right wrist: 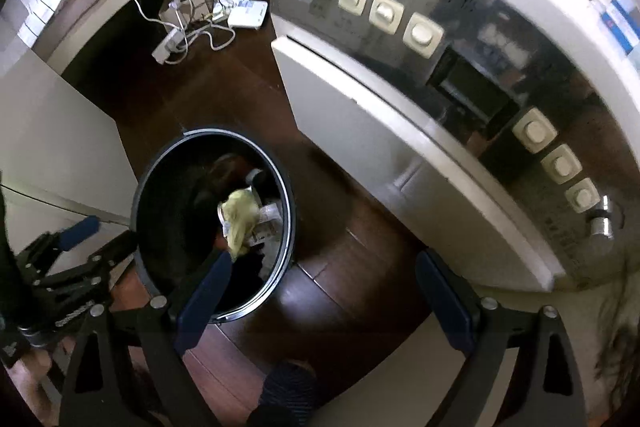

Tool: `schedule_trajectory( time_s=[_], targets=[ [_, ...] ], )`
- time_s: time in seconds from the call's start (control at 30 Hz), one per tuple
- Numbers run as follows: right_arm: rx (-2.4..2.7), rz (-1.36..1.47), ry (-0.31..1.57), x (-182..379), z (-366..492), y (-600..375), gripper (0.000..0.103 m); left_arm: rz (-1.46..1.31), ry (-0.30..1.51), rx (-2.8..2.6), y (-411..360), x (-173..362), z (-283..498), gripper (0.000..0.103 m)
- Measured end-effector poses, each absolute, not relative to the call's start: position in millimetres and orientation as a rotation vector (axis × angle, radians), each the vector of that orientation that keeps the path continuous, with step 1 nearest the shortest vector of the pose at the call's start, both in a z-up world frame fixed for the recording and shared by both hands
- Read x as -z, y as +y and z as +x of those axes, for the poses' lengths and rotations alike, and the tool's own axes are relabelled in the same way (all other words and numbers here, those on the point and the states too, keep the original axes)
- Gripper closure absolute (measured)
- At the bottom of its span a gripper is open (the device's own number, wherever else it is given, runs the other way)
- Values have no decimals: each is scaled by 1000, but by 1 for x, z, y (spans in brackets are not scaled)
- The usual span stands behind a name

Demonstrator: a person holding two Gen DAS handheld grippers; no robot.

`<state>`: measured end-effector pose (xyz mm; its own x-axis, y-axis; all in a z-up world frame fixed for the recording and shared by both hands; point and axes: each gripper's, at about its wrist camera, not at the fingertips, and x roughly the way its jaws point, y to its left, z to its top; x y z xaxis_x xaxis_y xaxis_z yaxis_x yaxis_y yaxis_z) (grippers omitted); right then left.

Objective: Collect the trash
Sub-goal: 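Lower the yellow cloth over the bin and open the left tool, then move both open tools back toward the items on the bed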

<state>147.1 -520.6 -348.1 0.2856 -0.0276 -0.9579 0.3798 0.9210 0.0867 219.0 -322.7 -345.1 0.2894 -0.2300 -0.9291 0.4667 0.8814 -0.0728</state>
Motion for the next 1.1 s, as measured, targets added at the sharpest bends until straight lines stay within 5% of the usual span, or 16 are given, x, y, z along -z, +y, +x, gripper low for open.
schedule_trajectory(
  time_s=[0.5, 1.1],
  targets=[
    [205, 237, 1033, 189, 132, -468, 8, 217, 945, 419, -270, 187, 186, 28],
    [-81, 81, 732, 0, 137, -299, 9, 81, 681, 183, -103, 39, 145, 28]
  ],
)
